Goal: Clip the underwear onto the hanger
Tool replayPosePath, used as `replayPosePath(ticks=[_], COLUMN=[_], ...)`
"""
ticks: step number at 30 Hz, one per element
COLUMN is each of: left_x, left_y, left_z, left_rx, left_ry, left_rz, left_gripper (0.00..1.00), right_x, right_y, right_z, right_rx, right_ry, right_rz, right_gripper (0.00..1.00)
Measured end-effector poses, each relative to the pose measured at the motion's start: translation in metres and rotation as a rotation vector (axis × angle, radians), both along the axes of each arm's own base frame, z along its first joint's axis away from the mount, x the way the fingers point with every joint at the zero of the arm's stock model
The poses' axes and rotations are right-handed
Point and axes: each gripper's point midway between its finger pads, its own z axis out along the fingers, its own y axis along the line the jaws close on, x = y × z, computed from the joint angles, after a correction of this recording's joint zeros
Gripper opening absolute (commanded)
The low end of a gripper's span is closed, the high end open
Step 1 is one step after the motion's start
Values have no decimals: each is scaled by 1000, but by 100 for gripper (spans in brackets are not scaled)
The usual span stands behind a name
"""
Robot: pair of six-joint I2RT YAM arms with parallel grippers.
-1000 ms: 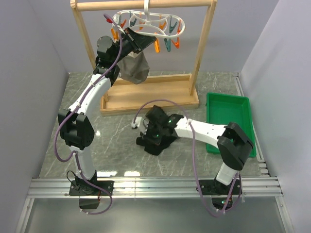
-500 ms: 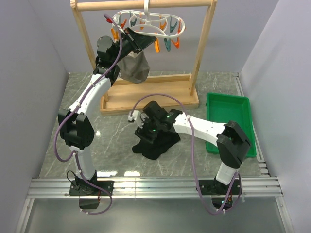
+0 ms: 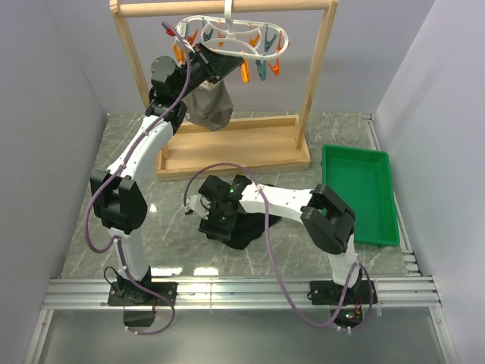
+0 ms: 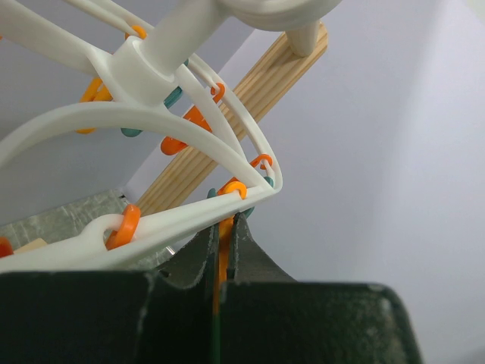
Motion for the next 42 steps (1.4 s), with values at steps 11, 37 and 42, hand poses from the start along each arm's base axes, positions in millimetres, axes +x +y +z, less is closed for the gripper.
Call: replayPosePath(ticks=[11, 37, 42], left_x=[0, -1, -1], left_y=[0, 0, 0], left_z=[0, 0, 0], left_rx=[0, -7, -14], left_ry=[0, 11, 11], left_rz=[0, -7, -11], left_gripper=[0, 0, 0], right_x=[12, 227, 237], right_y=[-8, -122, -128], right_z=[-21, 281, 319], right_rx=[-46, 780, 883], right_ry=[-85, -1099, -1098], right_rz=[-13, -876, -896], right_gripper=[0, 0, 0])
